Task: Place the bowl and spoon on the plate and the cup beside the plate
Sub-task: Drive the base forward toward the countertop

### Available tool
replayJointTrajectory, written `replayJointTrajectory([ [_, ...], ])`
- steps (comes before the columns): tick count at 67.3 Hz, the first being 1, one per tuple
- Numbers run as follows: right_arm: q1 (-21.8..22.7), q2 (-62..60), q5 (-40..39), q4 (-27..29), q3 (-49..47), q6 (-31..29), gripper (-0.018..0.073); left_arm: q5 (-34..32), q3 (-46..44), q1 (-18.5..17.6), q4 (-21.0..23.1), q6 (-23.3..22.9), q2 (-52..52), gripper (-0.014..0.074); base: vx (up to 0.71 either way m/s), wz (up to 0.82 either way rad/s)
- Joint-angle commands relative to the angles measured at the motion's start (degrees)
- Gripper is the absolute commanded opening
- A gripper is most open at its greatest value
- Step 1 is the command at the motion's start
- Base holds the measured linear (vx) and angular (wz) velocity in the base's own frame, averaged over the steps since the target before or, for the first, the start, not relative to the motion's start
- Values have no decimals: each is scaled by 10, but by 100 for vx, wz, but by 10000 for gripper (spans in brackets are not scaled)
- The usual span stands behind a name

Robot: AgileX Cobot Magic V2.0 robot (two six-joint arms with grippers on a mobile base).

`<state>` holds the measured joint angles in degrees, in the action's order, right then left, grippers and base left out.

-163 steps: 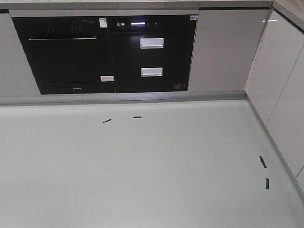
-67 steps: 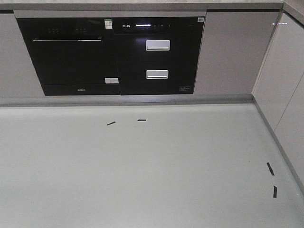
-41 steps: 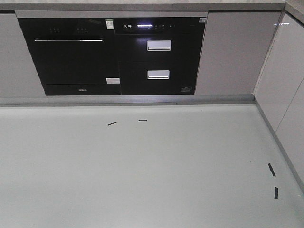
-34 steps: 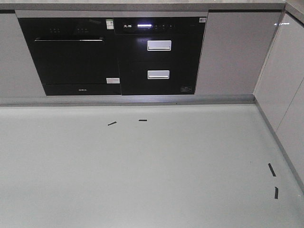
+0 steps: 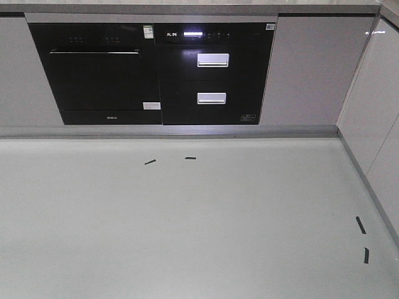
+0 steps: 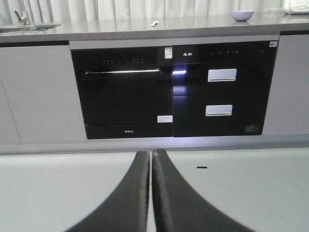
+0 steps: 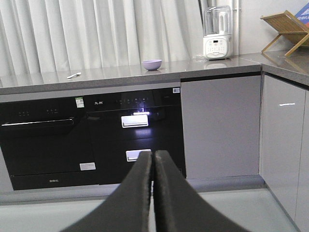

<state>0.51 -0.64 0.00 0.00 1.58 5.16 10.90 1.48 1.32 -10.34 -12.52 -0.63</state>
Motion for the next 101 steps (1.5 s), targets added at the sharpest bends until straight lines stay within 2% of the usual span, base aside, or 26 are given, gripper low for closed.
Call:
replayJointTrajectory([
  [1,1,-6,-39,0,2,-4,-6,-42,-5,0,0,-6,-8,-6,1,1],
  [101,1,-6,-39,0,2,-4,-6,-42,-5,0,0,-6,-8,-6,2,5],
])
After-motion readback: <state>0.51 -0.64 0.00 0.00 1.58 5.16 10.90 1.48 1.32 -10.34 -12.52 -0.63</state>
